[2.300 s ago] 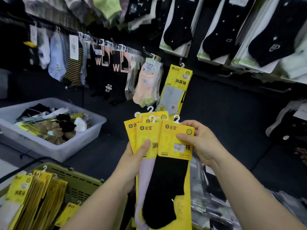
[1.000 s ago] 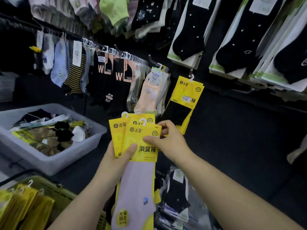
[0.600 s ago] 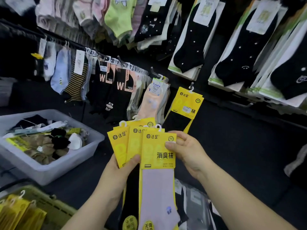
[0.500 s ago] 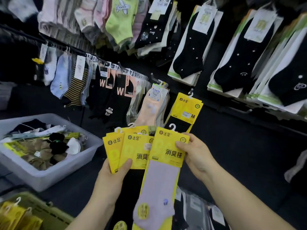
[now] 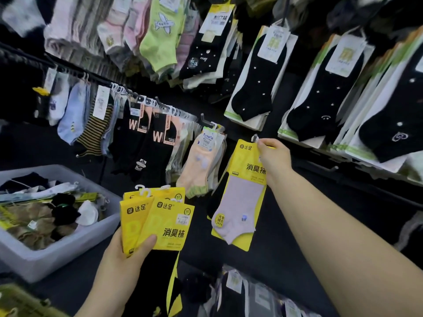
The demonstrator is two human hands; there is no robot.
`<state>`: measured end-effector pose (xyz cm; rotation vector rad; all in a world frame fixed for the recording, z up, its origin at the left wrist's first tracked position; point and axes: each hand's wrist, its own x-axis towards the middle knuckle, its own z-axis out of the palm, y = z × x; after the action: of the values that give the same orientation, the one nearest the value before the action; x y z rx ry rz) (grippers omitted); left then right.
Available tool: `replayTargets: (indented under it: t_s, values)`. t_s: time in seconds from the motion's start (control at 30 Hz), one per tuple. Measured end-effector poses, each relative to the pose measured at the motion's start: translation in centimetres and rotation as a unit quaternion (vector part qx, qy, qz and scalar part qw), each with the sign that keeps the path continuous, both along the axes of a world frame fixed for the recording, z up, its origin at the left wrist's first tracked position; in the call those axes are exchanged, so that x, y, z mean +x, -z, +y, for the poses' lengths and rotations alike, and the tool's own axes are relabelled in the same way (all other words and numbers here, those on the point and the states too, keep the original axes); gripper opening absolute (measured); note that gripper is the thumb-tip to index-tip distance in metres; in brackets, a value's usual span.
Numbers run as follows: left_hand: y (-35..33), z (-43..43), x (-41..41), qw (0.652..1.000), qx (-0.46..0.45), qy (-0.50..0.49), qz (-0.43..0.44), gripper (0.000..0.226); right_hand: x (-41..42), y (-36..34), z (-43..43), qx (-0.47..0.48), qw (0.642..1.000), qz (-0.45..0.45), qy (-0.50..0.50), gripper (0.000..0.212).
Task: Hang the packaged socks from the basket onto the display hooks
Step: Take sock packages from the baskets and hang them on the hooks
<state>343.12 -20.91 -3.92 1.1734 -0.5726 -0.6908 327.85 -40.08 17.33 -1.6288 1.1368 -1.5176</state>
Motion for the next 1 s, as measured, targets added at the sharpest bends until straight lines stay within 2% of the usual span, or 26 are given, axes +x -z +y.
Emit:
replayTargets:
  t_s: [0.17, 0.23, 0.3, 0.33, 0.4, 0.47, 0.5, 0.57, 0.67, 0.8, 0.93, 1.0]
  values:
    - [0.4, -0.2, 0.0, 1.0, 0.004, 0.021, 0.013, 0.024, -0.1, 1.1, -2.4, 0.031, 0.998, 0.015, 0.057, 0.027]
    - [0.6, -0.4, -0.3, 0.999, 0.003, 0.035, 0.02, 0.028, -0.4, 1.9, -2.2, 0.04, 0.991, 0.023, 0.127, 0.044]
    - [0.5, -0.5, -0.8, 0.998, -0.002, 0.055, 0.027, 0.031, -0.7, 3.2, -0.4, 0.006, 0.975, 0.083, 0.205, 0.05]
    - [0.3, -0.5, -1.1, 0.997, -0.007, 0.062, 0.033, 0.032, -0.7, 4.1, 0.8, -0.023, 0.975, 0.112, 0.192, 0.047]
    - [0.1, -0.3, -1.5, 0.996, -0.019, 0.074, 0.043, 0.033, -0.3, 6.3, 3.8, -0.023, 0.987, 0.155, 0.037, 0.034]
    - [-0.1, -0.1, -2.0, 0.994, -0.032, 0.095, 0.051, 0.035, 0.3, 8.6, 7.1, 0.044, 0.967, 0.212, -0.137, 0.032]
    - [-0.3, 0.0, -2.3, 0.992, -0.04, 0.105, 0.053, 0.037, 0.6, 9.6, 8.3, 0.058, 0.953, 0.239, -0.179, 0.035]
    - [-0.7, 0.2, -2.8, 0.99, -0.051, 0.123, 0.055, 0.047, 1.1, 10.9, 9.8, 0.038, 0.948, 0.254, -0.189, 0.04]
    - [-0.8, 0.2, -3.1, 0.985, -0.065, 0.139, 0.073, 0.056, 0.9, 11.0, 10.2, 0.02, 0.961, 0.213, -0.174, 0.04]
    - [-0.6, -0.2, -3.2, 0.981, -0.084, 0.149, 0.094, 0.049, -0.4, 10.6, 9.9, 0.053, 0.968, 0.162, -0.185, 0.033]
    - [-0.9, -0.4, -3.6, 0.988, -0.086, 0.116, 0.06, 0.048, -1.0, 11.1, 10.2, 0.026, 0.979, 0.096, -0.176, 0.008]
    - [-0.9, -0.5, -3.7, 0.992, -0.08, 0.09, 0.032, 0.041, -1.1, 11.3, 10.5, 0.038, 0.984, 0.042, -0.168, 0.011]
